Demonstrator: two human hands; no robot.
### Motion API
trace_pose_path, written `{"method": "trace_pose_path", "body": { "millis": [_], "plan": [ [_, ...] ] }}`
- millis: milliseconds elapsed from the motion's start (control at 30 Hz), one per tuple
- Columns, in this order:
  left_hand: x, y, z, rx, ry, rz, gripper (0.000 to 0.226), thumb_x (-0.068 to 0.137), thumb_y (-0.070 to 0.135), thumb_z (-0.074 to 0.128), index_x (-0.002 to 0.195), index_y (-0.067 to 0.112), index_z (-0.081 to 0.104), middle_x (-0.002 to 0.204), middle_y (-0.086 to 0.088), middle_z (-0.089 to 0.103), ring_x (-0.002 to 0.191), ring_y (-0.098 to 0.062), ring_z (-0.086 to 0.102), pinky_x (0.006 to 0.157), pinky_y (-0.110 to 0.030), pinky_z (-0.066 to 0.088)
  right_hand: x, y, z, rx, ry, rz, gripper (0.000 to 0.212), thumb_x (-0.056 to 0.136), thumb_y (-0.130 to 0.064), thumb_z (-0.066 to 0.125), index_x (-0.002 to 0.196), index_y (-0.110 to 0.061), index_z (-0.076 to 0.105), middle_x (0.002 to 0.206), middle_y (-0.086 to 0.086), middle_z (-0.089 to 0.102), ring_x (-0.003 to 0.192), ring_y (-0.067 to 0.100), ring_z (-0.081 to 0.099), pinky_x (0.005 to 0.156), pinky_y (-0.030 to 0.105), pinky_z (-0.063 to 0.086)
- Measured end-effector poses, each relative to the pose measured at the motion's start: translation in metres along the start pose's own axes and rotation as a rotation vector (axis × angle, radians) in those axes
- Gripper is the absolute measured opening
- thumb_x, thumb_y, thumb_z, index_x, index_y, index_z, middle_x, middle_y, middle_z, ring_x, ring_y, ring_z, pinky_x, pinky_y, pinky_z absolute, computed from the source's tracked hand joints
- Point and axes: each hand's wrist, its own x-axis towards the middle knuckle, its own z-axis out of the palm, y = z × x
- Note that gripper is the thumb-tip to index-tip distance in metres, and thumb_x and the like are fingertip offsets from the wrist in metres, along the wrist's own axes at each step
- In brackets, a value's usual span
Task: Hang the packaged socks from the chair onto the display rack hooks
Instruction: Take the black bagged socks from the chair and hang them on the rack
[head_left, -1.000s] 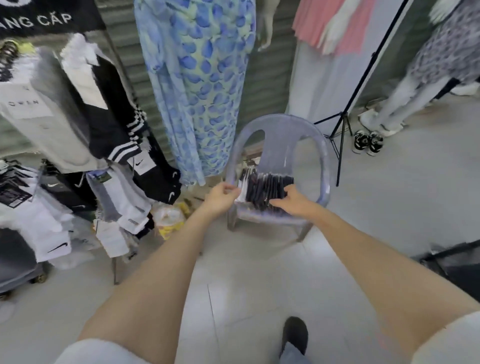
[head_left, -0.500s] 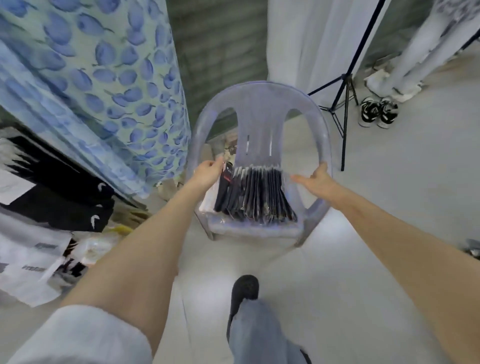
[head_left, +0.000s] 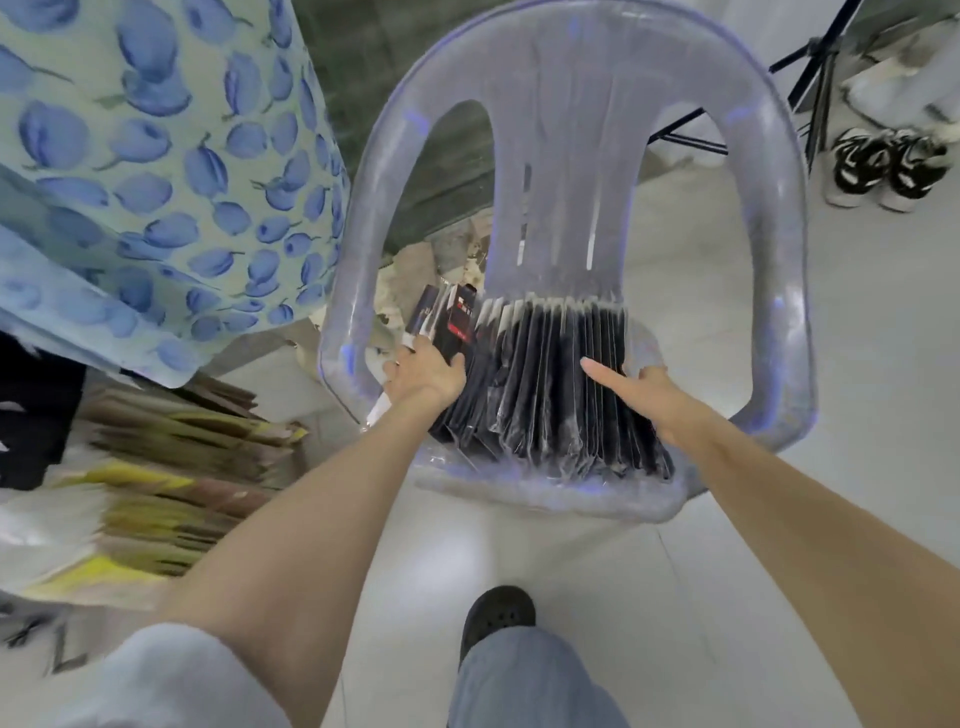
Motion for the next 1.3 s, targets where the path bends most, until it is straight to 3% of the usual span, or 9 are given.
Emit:
{"method": "trace_pose_path", "body": {
  "millis": [167,267,333,433,733,900,1000,1133,1300],
  "plan": [
    [-0.001,0.005,0.006,-0.018,0.008,0.004,0.084,0.082,0.039,0.070,0.143,0.005,0.024,0.149,-0.020,0.025,0.137,-0.039,0.027,0.107,-0.046,0.032,0.011,-0.006,0.026,-0.156,-0.099,0.033,0.130,0.064,-0.069,0.064,0.146,-0.005,-0.015,0.158,0.008,-0.001,0.145,0.027,0.008,0.114,0.041,0.018],
    [-0.009,0.009,0.009,0.156,0.151,0.042,0.085,0.075,0.041,0.077,0.138,0.008,0.031,0.144,-0.019,0.029,0.132,-0.038,0.029,0.104,-0.046,0.032,0.015,-0.006,0.035,-0.205,-0.080,0.031,0.136,0.063,-0.058,0.075,0.144,-0.005,-0.021,0.157,0.013,0.000,0.144,0.030,0.012,0.115,0.042,0.020],
    [-0.012,0.010,0.013,0.297,0.291,0.229,0.067,0.076,0.039,0.074,0.130,0.014,0.044,0.136,-0.014,0.038,0.125,-0.034,0.034,0.100,-0.042,0.030,0.017,-0.006,0.031,-0.246,-0.069,0.038,0.129,0.068,-0.048,0.077,0.145,-0.003,-0.018,0.157,0.015,0.008,0.143,0.031,0.017,0.114,0.039,0.024],
    [-0.018,0.015,0.021,0.342,0.232,0.485,0.030,0.090,0.034,0.057,0.117,0.025,0.063,0.124,-0.005,0.050,0.118,-0.028,0.038,0.094,-0.038,0.027,0.019,-0.006,0.018,-0.272,-0.063,0.062,0.114,0.074,-0.034,0.075,0.144,0.003,-0.007,0.151,0.018,0.021,0.137,0.033,0.028,0.105,0.035,0.032],
    [-0.024,0.048,0.045,0.525,0.158,0.636,0.037,0.092,0.042,0.054,0.118,0.019,0.064,0.132,-0.007,0.043,0.122,-0.027,0.038,0.099,-0.036,0.027,0.026,-0.004,0.006,-0.193,0.016,0.143,0.081,0.064,-0.017,0.074,0.132,0.001,0.033,0.096,0.009,0.054,0.084,0.017,0.052,0.061,0.024,0.043],
    [-0.019,0.049,0.036,0.696,0.148,0.532,0.058,0.087,0.063,0.044,0.094,0.013,0.073,0.124,-0.006,0.047,0.118,-0.027,0.037,0.098,-0.038,0.027,0.027,-0.005,0.005,-0.232,0.030,0.147,0.088,0.062,-0.022,0.076,0.137,-0.002,0.034,0.122,0.015,0.053,0.110,0.027,0.051,0.082,0.031,0.046],
    [-0.018,0.060,0.034,0.724,0.069,0.582,0.044,0.091,0.049,0.053,0.101,0.009,0.069,0.121,-0.008,0.051,0.117,-0.029,0.044,0.095,-0.038,0.033,0.024,-0.005,0.005,-0.212,0.048,0.097,0.098,0.059,-0.018,0.078,0.140,-0.004,0.025,0.129,0.016,0.050,0.117,0.030,0.049,0.097,0.038,0.045],
    [-0.027,0.079,0.047,0.436,-0.269,0.480,0.030,0.093,0.011,0.051,0.121,0.001,0.052,0.126,-0.018,0.053,0.116,-0.037,0.052,0.081,-0.040,0.042,0.022,-0.005,0.002,-0.223,0.088,0.037,0.096,0.055,-0.018,0.080,0.132,-0.004,0.025,0.119,0.015,0.055,0.112,0.030,0.052,0.097,0.043,0.046],
    [-0.017,0.089,0.056,-0.237,-0.591,-0.003,0.090,0.094,0.060,0.035,0.149,0.000,-0.006,0.154,-0.019,0.027,0.137,-0.035,0.034,0.107,-0.041,0.033,0.024,-0.002,-0.002,-0.235,0.069,0.020,0.080,0.054,-0.016,0.076,0.123,-0.007,0.036,0.107,0.013,0.061,0.102,0.029,0.058,0.089,0.042,0.051]
  ]
}}
